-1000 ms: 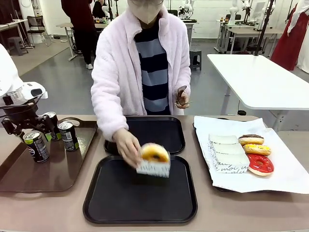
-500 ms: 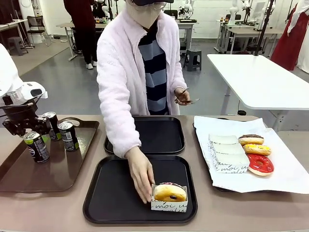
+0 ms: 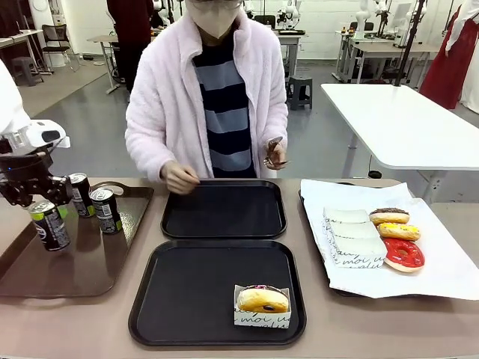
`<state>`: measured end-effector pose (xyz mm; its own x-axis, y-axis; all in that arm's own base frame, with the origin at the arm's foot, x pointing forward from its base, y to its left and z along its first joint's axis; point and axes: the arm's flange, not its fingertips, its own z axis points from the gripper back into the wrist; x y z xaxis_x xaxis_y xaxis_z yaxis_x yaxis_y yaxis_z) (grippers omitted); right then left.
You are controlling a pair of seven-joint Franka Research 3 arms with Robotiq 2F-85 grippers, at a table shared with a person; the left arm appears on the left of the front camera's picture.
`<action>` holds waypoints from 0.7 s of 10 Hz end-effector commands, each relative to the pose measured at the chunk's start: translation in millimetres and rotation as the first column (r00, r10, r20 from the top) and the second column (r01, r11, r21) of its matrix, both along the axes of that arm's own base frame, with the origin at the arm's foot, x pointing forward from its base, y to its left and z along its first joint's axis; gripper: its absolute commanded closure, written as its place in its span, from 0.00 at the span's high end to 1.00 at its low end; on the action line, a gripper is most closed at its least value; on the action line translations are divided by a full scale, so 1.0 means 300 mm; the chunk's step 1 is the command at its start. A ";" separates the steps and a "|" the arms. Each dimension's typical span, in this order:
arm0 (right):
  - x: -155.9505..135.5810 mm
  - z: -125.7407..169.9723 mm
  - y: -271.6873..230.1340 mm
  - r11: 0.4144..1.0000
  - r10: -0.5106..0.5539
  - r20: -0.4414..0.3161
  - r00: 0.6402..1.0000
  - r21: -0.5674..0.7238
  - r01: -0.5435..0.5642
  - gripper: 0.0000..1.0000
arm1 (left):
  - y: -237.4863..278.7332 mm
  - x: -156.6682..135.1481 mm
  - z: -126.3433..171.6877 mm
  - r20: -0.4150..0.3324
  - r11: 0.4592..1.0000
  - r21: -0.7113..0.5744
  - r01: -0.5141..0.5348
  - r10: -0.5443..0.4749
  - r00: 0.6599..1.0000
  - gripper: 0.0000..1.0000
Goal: Set up donuts and drinks on trays.
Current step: Pick up one Pepsi coke and place it on the Flat Tray.
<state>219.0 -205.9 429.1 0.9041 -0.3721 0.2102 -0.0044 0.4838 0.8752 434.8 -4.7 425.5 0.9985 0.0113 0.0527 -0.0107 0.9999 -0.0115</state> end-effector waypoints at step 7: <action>0.010 -0.001 -0.003 1.000 0.001 0.028 1.000 0.016 -0.002 1.00 | -0.077 -0.245 0.391 0.020 0.998 0.028 0.055 -0.056 0.998 0.55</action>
